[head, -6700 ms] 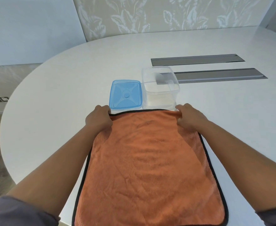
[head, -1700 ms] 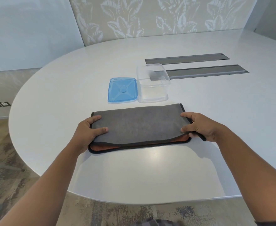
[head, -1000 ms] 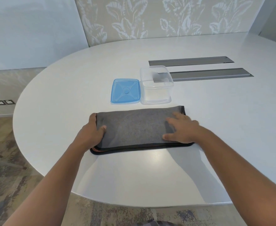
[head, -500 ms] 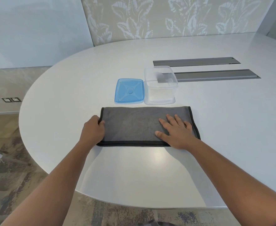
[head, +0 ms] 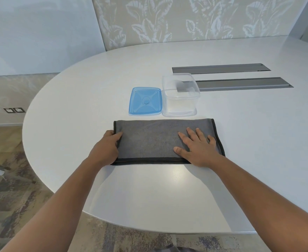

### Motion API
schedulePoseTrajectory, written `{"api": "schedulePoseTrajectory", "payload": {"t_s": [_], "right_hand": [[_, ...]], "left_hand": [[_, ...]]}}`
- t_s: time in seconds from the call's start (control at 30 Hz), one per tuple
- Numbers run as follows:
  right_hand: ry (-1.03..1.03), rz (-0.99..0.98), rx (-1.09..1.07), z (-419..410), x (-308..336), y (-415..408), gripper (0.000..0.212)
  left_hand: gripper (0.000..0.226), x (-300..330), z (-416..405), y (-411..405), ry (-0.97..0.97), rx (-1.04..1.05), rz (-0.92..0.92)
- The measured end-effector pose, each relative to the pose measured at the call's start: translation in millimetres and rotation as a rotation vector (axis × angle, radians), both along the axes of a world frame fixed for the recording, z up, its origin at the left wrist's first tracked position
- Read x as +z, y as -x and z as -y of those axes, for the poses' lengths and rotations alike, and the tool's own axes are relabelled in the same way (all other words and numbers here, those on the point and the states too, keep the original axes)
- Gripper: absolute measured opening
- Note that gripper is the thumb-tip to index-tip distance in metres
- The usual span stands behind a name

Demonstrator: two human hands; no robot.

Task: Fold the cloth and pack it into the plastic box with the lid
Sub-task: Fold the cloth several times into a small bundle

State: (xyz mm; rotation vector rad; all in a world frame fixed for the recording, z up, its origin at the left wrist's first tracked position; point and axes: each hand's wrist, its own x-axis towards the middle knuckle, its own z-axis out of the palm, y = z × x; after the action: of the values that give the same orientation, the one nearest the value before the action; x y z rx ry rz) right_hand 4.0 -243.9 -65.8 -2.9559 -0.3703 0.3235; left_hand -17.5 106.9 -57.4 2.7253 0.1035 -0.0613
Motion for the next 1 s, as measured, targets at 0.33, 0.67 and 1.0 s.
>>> {"api": "schedulePoseTrajectory", "payload": {"t_s": [0.33, 0.67, 1.0], "right_hand": [[-0.004, -0.007, -0.003, -0.2, -1.0, -0.9, 0.088], [-0.003, -0.019, 0.0, -0.4, 0.9, 0.3, 0.095], [-0.014, 0.145, -0.105, -17.4, 13.6, -6.9, 0.082]], "left_hand": [[0.078, 12.8, -1.4, -2.1, -0.024, -0.014, -0.21], [0.076, 33.1, 36.9, -4.9, -0.419, -0.063, 0.056], [0.088, -17.4, 71.6, -26.1, -0.282, -0.243, -0.031]]}}
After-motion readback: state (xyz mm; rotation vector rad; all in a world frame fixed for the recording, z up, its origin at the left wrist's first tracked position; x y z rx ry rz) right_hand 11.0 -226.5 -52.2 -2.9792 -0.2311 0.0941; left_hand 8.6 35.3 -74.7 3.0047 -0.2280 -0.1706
